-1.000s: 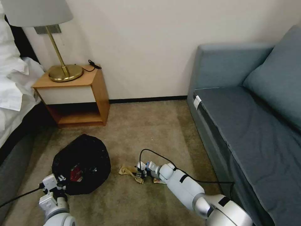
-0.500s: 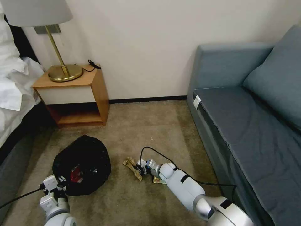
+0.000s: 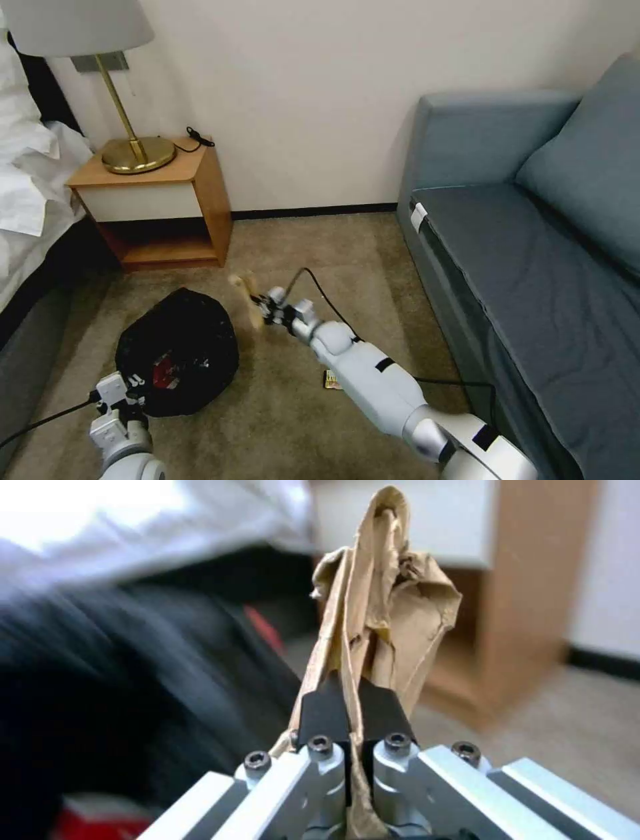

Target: Pick up the trash bin, then pick up the garbage on the floor and place it into the trash bin.

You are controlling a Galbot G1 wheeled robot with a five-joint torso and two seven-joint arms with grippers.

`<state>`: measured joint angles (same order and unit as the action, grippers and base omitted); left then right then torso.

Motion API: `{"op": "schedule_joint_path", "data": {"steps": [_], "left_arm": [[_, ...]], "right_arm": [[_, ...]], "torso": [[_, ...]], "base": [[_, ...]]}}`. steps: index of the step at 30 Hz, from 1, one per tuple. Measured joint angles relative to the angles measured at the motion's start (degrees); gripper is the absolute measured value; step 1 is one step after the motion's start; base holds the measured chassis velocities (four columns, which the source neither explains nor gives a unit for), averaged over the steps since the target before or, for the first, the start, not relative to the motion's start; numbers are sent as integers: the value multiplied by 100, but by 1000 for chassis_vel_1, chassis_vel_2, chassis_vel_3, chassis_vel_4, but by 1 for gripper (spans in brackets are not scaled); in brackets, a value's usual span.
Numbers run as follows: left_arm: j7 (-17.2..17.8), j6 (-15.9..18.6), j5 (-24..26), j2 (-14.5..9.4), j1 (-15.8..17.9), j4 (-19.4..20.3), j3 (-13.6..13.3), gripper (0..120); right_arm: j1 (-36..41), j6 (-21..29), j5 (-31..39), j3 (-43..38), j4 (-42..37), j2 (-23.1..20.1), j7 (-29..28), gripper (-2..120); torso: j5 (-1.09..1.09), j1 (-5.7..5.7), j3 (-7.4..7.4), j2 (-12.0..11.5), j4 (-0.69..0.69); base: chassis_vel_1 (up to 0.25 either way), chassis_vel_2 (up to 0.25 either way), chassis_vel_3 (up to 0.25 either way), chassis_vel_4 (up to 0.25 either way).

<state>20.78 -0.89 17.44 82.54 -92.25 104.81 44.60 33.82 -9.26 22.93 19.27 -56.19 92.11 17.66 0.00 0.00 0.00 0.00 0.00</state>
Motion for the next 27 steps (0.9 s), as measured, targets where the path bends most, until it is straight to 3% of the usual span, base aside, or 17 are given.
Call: {"op": "schedule_joint_path", "data": {"steps": [2,10,25,27], "left_arm": [[0,-1,4,-6,-8,27,3,2],[0,-1,6,9,-12,77,-7,2],[0,-9,12,19,-48,123,-7,2],[0,-17,12,22,-46,123,-7,2]], "right_arm": [[70,103,187,299,-527,-2,-39,0],[423,258,210,1010,-1319,-22,20,0],[583,115,-620,1020,-554,-87,-83,0],[577,13,-791,1013,-435,-108,-295,0]], "torso": [[0,0,0,0,0],[0,0,-1,1,1],[0,0,0,0,-1],[0,0,0,0,-1]], "base": [[0,0,0,0],[0,0,0,0],[0,0,0,0],[0,0,0,0]]}}
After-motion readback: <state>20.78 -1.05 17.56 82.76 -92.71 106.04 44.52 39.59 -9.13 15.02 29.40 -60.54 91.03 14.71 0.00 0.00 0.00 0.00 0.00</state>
